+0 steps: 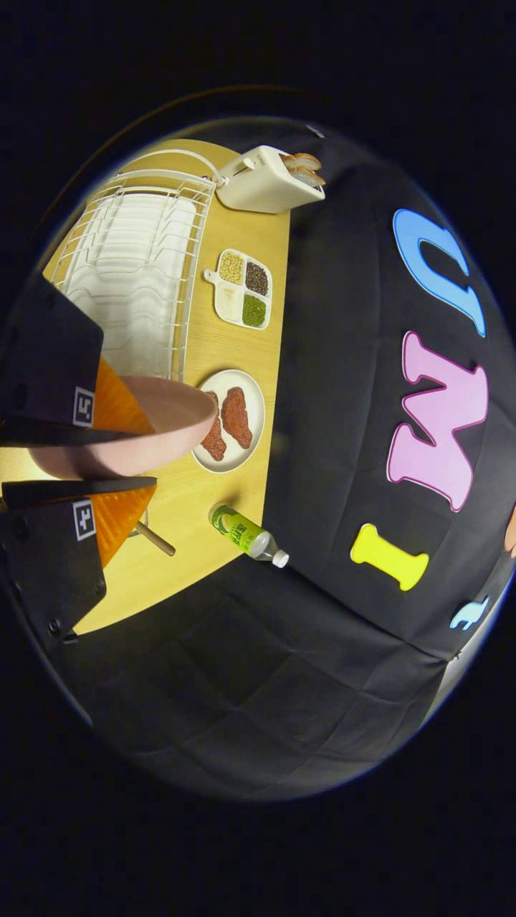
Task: Take the plate from the dish rack, then take the spoon from the basket and place it into the plate.
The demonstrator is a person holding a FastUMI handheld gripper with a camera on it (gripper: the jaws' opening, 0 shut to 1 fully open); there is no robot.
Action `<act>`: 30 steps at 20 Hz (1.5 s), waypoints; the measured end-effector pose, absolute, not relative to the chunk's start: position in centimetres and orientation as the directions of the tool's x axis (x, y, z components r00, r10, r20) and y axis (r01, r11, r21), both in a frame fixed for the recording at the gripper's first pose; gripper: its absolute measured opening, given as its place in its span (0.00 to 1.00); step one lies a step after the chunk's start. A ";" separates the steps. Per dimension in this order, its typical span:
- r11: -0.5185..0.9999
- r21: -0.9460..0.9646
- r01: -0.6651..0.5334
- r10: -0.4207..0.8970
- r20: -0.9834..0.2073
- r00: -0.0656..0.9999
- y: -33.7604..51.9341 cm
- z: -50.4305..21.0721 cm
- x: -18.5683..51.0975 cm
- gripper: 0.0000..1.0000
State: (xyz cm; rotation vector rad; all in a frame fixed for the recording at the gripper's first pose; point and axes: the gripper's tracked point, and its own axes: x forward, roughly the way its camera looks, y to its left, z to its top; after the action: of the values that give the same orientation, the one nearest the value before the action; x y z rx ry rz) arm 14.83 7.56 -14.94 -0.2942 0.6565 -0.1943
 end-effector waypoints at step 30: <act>0.898 0.438 -0.035 0.365 -0.699 0.616 8.0 -24.6 -7.2 0.14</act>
State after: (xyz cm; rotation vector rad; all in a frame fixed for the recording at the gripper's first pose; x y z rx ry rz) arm -7.19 8.02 -24.63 0.4063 0.8829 0.2373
